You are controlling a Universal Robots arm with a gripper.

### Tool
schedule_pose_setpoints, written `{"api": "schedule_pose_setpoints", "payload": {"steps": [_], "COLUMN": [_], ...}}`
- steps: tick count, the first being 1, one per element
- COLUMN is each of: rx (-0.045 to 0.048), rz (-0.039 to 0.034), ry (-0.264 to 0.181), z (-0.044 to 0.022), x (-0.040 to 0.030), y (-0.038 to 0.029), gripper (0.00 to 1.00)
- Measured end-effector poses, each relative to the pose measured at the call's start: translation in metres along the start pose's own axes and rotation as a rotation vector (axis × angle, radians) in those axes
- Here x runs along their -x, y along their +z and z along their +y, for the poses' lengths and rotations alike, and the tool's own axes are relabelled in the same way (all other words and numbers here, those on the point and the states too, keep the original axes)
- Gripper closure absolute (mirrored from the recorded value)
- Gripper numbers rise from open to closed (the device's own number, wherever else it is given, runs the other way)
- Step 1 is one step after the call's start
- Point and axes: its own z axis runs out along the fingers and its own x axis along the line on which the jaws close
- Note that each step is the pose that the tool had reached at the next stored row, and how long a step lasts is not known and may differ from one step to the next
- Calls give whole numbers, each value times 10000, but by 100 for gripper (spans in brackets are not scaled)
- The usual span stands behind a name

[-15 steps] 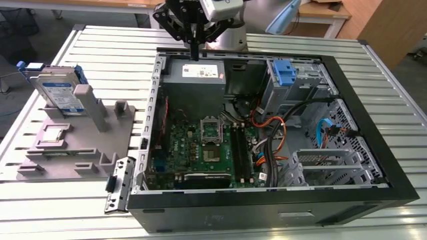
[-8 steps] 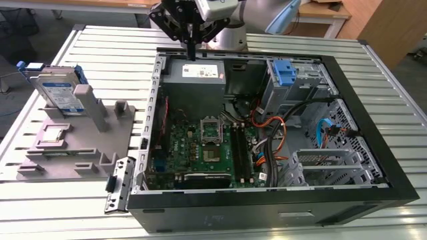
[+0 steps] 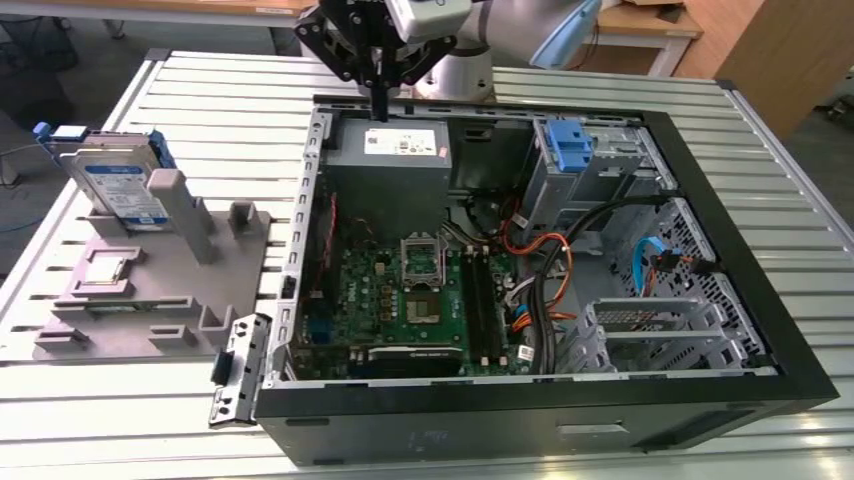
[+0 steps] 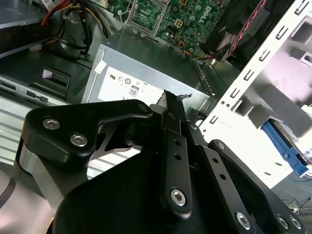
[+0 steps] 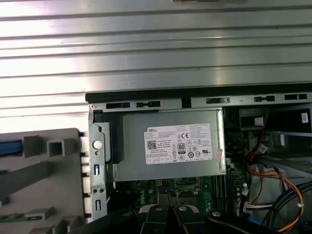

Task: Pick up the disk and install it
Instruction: 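Reach for the disk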

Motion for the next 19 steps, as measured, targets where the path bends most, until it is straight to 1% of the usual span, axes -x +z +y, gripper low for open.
{"api": "schedule_pose_setpoints", "payload": {"steps": [14,17,19], "rx": [2,1,1], "rz": [0,0,1], "ry": [0,0,-2], "z": [-10,-11,-12], "x": [-138,-157,-158], "y": [1,0,0], "gripper": [89,89,89]}}
